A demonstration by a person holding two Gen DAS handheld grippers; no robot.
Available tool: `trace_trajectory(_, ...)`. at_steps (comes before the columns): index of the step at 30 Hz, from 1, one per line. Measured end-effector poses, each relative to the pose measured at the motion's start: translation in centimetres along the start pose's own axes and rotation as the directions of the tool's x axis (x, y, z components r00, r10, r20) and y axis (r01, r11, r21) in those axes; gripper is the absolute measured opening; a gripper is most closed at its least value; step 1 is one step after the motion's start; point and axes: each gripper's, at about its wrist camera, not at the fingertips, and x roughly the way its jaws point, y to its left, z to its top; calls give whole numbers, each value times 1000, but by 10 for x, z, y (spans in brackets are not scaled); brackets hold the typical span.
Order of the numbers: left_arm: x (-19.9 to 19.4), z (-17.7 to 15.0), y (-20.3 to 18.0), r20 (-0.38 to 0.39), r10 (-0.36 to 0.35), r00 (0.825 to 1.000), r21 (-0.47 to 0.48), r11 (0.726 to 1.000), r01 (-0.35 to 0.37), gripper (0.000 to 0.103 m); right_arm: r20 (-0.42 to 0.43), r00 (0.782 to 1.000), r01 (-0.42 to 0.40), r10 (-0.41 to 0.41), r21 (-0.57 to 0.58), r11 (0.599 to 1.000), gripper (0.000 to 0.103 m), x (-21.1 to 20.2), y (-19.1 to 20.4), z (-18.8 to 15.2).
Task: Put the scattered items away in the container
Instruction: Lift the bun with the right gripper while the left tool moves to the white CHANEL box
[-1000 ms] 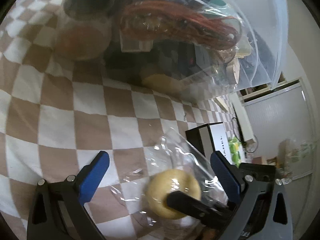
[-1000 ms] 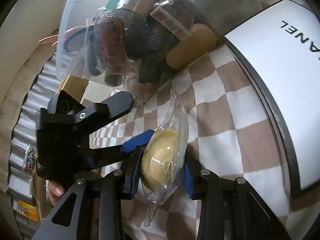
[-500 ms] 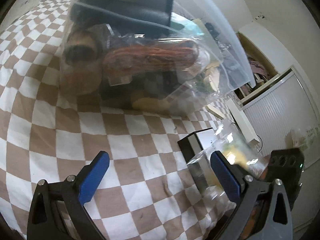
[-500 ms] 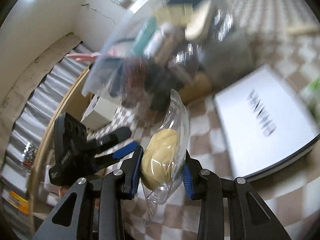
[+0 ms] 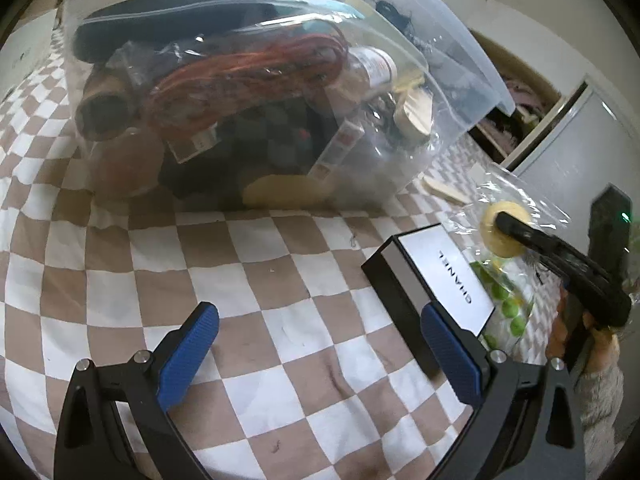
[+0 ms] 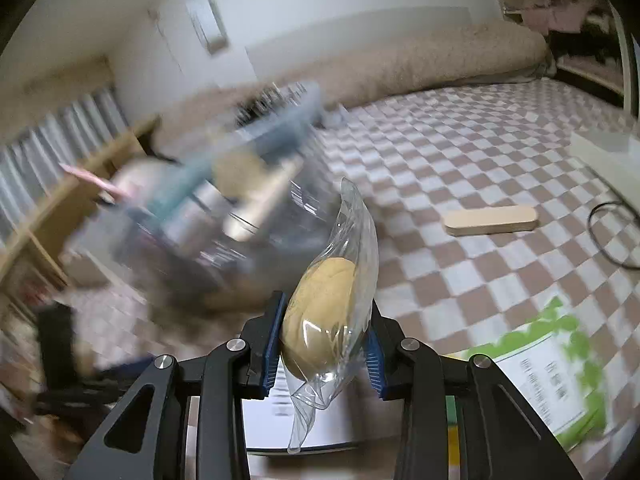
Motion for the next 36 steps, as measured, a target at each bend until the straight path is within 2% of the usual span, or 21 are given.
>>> trace_trajectory(4, -2, -1, 0, -8, 10, 1000, 14, 1000, -10, 103, -69, 997, 43, -46, -44, 998, 37, 14, -17, -1)
trace_trajectory(6, -5, 0, 1, -7, 14, 1000, 18, 1000, -14, 103, -99, 994, 39, -46, -71, 997, 37, 21, -19, -4)
trace_trajectory(10, -7, 2, 0, -12, 33, 999, 17, 999, -33, 103, -143, 986, -87, 83, -27, 996, 37, 25, -19, -12)
trace_trajectory(14, -8, 2, -4, -8, 46, 999, 39, 998, -46, 103, -166, 962, -220, 217, -1, 976, 37, 21, -1, -21)
trace_trajectory(17, -8, 1, -3, -20, 24, 1000, 27, 999, -23, 103, -188, 928, -325, 323, 19, 945, 37, 18, 17, -28)
trace_trajectory(19, -9, 0, -2, -26, -3, 1000, 12, 1000, 3, 103, -201, 913, -356, 354, 29, 934, 37, 17, 27, -32)
trace_trajectory(22, -13, 0, -1, -27, -65, 998, -4, 998, 65, 103, -210, 913, -348, 349, 39, 936, 37, 18, 27, -34)
trace_trajectory(24, -16, 1, -3, -34, -119, 992, -7, 993, 119, 103, -218, 906, -355, 363, 77, 932, 37, 20, 21, -35)
trace_trajectory(27, -23, -2, -5, -37, -150, 988, -1, 989, 150, 103, -222, 915, -319, 336, 110, 941, 37, 21, 9, -38)
trace_trajectory(28, -24, -4, -7, -37, -141, 989, 7, 990, 141, 103, -220, 917, -311, 333, 126, 942, 37, 20, 4, -39)
trace_trajectory(31, -28, -9, -15, -15, -11, 1000, 91, 996, 12, 103, -214, 916, -303, 340, 185, 935, 37, 18, -10, -42)
trace_trajectory(33, -27, -12, -20, -14, 59, 998, 154, 986, -56, 103, -205, 914, -309, 351, 213, 927, 37, 16, -15, -43)
trace_trajectory(36, -21, -19, -27, -32, 99, 995, 224, 971, -89, 103, -190, 910, -324, 369, 232, 917, 37, 14, -18, -42)
